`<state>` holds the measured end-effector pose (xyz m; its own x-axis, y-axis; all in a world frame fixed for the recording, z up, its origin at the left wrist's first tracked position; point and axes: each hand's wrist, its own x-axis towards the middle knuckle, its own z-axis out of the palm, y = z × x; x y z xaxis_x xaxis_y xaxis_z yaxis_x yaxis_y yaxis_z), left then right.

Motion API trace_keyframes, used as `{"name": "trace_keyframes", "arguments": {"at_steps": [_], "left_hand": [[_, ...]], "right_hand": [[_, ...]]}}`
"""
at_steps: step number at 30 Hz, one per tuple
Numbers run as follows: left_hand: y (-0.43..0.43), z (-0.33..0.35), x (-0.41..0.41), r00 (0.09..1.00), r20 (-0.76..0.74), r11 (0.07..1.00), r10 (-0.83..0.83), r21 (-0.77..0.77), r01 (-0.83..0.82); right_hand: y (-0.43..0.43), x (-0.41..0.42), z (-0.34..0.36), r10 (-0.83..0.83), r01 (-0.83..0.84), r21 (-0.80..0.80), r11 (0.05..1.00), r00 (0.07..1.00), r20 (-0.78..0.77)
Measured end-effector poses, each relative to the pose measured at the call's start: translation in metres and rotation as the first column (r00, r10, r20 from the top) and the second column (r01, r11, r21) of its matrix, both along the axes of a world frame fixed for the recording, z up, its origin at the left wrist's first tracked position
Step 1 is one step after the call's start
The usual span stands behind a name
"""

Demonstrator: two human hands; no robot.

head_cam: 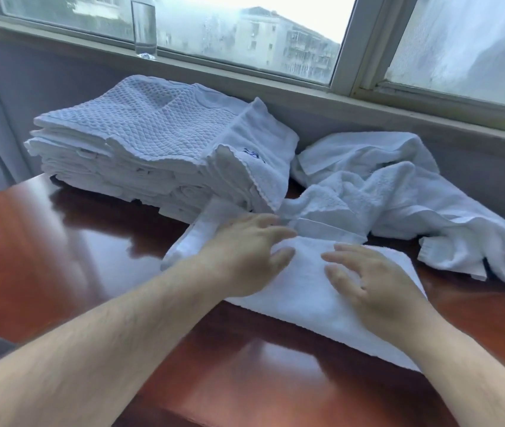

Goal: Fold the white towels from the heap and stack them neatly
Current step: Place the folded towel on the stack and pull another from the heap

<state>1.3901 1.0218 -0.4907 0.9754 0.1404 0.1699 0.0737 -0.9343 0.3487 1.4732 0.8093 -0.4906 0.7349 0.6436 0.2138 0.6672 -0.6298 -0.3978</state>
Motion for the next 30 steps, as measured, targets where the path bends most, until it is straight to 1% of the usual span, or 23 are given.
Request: {"name": "trace_keyframes", "arguments": {"at_steps": [1,2,3,5,8,10,11,13,15,17,20,21,23,24,25,26,27,28,29,30], "left_hand": [[0.0,-0.009,0.002,0.994,-0.112,0.999,-0.004,0.052,0.009],[0.0,-0.017,0.004,0.985,-0.175,0.996,0.003,0.089,0.013],[0.0,-0.024,0.004,0.982,-0.19,0.994,0.012,0.11,0.01],[0.002,-0.031,0.005,0.988,-0.155,0.993,0.025,0.117,-0.007],[0.001,-0.033,0.004,0.989,-0.137,0.994,0.049,0.102,-0.035],[-0.003,-0.033,0.004,0.986,-0.148,0.992,0.075,0.113,-0.059],[-0.006,-0.033,0.003,0.983,-0.155,0.99,0.094,0.122,-0.075],[-0.011,-0.032,0.003,0.977,-0.168,0.984,0.128,0.145,-0.104],[-0.016,-0.031,0.003,0.969,-0.2,0.978,0.148,0.177,-0.113],[-0.018,-0.03,0.004,0.958,-0.238,0.972,0.159,0.205,-0.11],[-0.018,-0.027,0.005,0.948,-0.27,0.968,0.171,0.226,-0.111],[-0.018,-0.027,0.005,0.945,-0.276,0.967,0.174,0.228,-0.112],[-0.019,-0.025,0.005,0.941,-0.288,0.968,0.181,0.222,-0.118],[-0.02,-0.024,0.005,0.939,-0.29,0.969,0.185,0.215,-0.124],[-0.021,-0.024,0.005,0.938,-0.289,0.969,0.19,0.209,-0.131],[-0.023,-0.023,0.004,0.939,-0.285,0.969,0.194,0.204,-0.138],[-0.024,-0.023,0.003,0.94,-0.28,0.969,0.197,0.201,-0.143],[-0.025,-0.024,0.003,0.941,-0.274,0.969,0.198,0.2,-0.145],[-0.026,-0.024,0.002,0.942,-0.271,0.969,0.198,0.201,-0.146],[-0.027,-0.024,0.002,0.941,-0.274,0.968,0.197,0.204,-0.144]], "right_hand": [[-0.004,0.003,-0.006,-0.027,0.022,-0.126,0.992,0.999,-0.034],[-0.007,0.004,-0.012,-0.044,0.032,-0.218,0.976,0.998,-0.051],[-0.01,0.006,-0.016,-0.044,0.03,-0.264,0.964,0.998,-0.048],[-0.01,0.01,-0.021,-0.02,0.008,-0.271,0.963,0.999,-0.04],[-0.011,0.023,-0.02,0.026,-0.04,-0.212,0.976,0.997,-0.07],[-0.013,0.03,-0.017,0.037,-0.039,-0.128,0.991,0.999,-0.011],[-0.015,0.033,-0.017,0.006,-0.003,-0.062,0.998,0.999,0.045],[-0.02,0.036,-0.017,-0.158,0.153,0.049,0.987,0.978,0.135],[-0.03,0.037,-0.018,-0.345,0.338,0.084,0.938,0.932,0.108],[-0.042,0.037,-0.017,-0.433,0.431,0.102,0.896,0.901,-0.004],[-0.052,0.039,-0.008,-0.426,0.473,0.217,0.854,0.874,-0.233],[-0.055,0.042,-0.007,-0.429,0.502,0.236,0.832,0.852,-0.3],[-0.059,0.045,-0.002,-0.412,0.577,0.237,0.782,0.763,-0.499],[-0.062,0.048,-0.001,-0.347,0.595,0.246,0.765,0.703,-0.621],[-0.066,0.049,-0.001,-0.239,0.593,0.264,0.76,0.633,-0.736],[-0.068,0.048,0.0,-0.128,0.575,0.278,0.77,0.565,-0.815],[-0.07,0.046,0.001,-0.035,0.539,0.294,0.789,0.518,-0.855],[-0.072,0.045,0.002,0.039,0.498,0.322,0.805,0.498,-0.866],[-0.073,0.044,0.003,0.102,0.461,0.367,0.808,0.503,-0.858],[-0.074,0.044,0.004,0.159,0.428,0.423,0.798,0.529,-0.834]]}}
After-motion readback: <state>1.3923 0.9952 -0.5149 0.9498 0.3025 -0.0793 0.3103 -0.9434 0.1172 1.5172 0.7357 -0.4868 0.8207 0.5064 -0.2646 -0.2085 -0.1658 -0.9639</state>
